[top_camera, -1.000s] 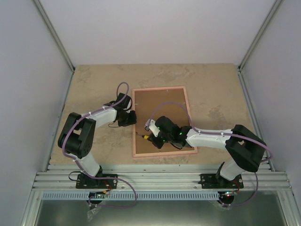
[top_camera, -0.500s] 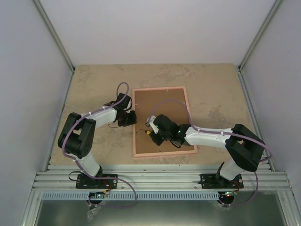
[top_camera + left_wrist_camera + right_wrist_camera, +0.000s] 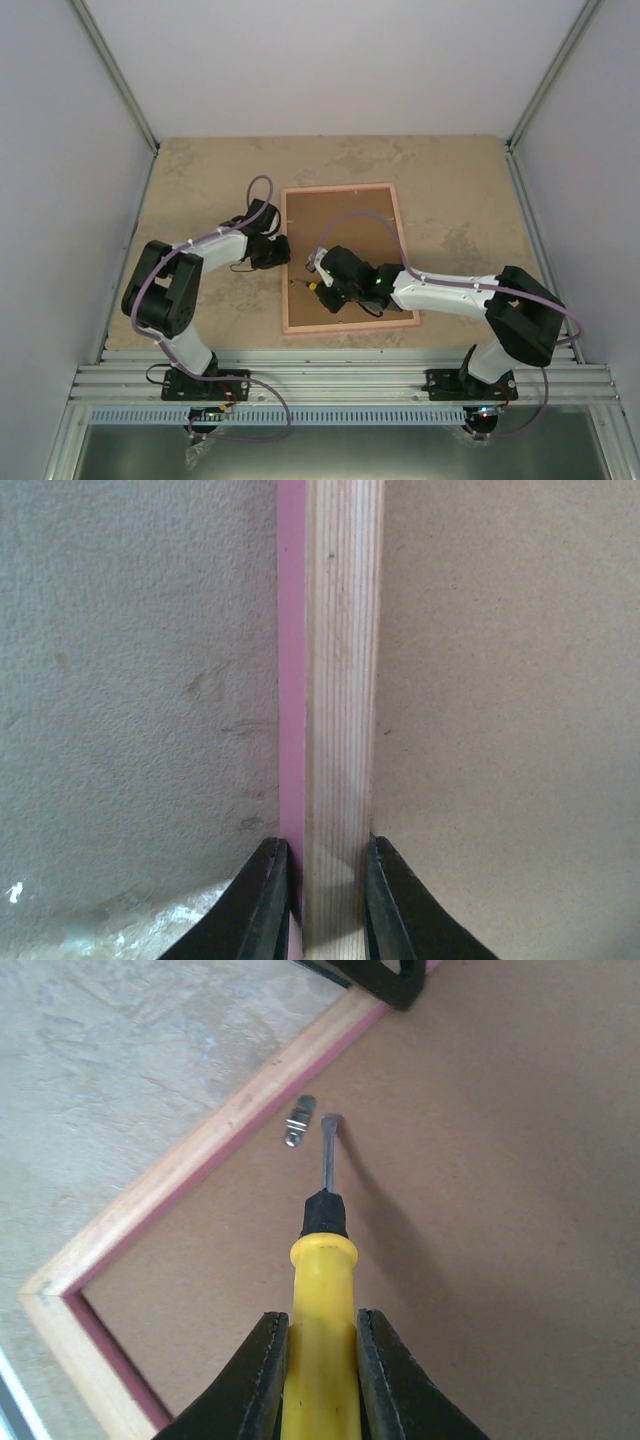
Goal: Take the photo out of the frame
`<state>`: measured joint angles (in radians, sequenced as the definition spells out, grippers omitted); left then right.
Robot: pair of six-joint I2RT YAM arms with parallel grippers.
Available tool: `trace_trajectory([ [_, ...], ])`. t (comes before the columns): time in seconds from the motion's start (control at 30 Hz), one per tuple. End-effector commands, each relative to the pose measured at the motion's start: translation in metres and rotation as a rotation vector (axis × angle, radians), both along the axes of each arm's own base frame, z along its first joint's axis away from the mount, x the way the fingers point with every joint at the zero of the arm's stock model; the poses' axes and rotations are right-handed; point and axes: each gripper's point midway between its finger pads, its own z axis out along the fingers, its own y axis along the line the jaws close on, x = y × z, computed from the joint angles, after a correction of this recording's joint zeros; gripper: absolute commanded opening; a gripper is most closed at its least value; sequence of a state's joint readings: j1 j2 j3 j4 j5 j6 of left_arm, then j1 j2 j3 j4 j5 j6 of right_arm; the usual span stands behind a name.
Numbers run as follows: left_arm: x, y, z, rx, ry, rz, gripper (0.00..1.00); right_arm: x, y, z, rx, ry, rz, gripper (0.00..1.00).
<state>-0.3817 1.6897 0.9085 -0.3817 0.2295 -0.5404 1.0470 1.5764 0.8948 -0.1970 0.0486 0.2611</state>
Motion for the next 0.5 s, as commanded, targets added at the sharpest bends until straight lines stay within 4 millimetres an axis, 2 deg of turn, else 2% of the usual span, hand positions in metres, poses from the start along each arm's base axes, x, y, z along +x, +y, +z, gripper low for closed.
trace_trajectory([
  [0.0, -0.020, -0.007, -0.006, -0.050, 0.061, 0.001, 0.05, -0.012, 0.013, 0.017, 0.035, 0.053, -0.007, 0.01],
  [0.47, -0.026, -0.007, -0.008, -0.068, 0.066, 0.010, 0.03, -0.022, 0.022, 0.001, 0.010, 0.111, -0.032, 0.00],
])
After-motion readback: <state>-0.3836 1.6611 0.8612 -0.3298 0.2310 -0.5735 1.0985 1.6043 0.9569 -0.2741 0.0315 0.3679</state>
